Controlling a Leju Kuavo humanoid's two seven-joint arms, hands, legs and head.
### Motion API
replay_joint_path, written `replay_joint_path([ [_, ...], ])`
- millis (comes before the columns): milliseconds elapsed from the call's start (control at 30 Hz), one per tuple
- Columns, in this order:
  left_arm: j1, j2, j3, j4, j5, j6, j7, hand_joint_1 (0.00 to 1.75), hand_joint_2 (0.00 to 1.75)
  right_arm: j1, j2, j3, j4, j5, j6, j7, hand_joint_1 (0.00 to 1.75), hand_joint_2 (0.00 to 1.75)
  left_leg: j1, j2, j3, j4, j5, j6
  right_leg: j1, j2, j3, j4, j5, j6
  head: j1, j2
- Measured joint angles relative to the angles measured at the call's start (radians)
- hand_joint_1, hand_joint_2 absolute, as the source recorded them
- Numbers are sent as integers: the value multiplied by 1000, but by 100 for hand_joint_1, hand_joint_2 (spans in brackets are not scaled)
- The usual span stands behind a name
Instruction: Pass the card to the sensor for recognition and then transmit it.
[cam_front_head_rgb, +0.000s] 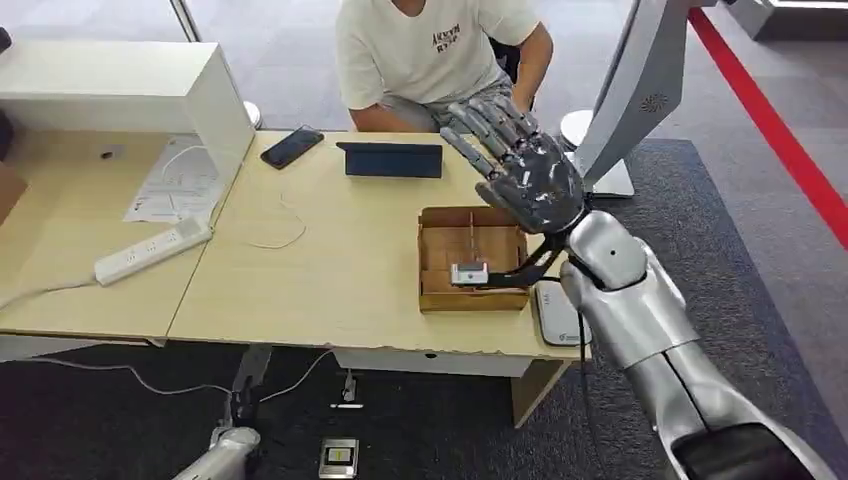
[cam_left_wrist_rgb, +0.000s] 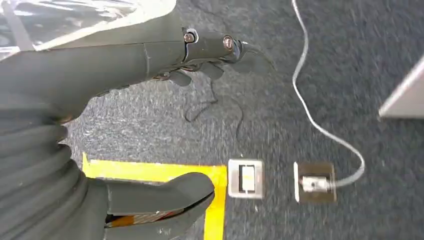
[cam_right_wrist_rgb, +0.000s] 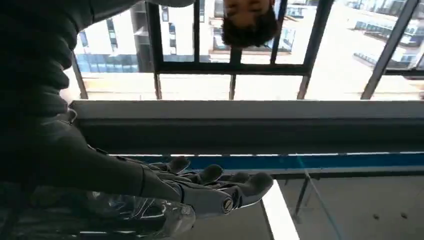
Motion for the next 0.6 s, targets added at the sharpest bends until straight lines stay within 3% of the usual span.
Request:
replay_joint_path([
  [67, 13, 10, 6, 0, 19, 12, -17, 0, 175, 49, -3, -70, -59, -31, 0, -71, 0, 175, 0, 0, 0, 0, 0, 0, 0, 0, 0, 0, 0, 0, 0, 0],
  [133, 27, 20, 19, 0, 47, 27, -34, 0, 175, 104, -12, -153, -122, -72, 0, -98, 0, 175, 0, -1, 0, 0, 0, 0, 0, 0, 0, 0, -1, 0, 0, 0],
  [400, 80, 42, 81, 3, 141, 48, -95, 0, 175, 253, -40, -509, -173, -167, 0, -105, 0, 175, -1, 0, -1, 0, 0, 0, -1, 0, 0, -1, 0, 0, 0, 0],
  [600, 114, 55, 127, 5, 227, 59, -153, 0, 175, 346, -48, -810, -84, -139, 1, -108, 0, 175, -1, 0, -2, 0, -2, 0, -1, 0, -1, -1, -1, 0, 0, 0],
])
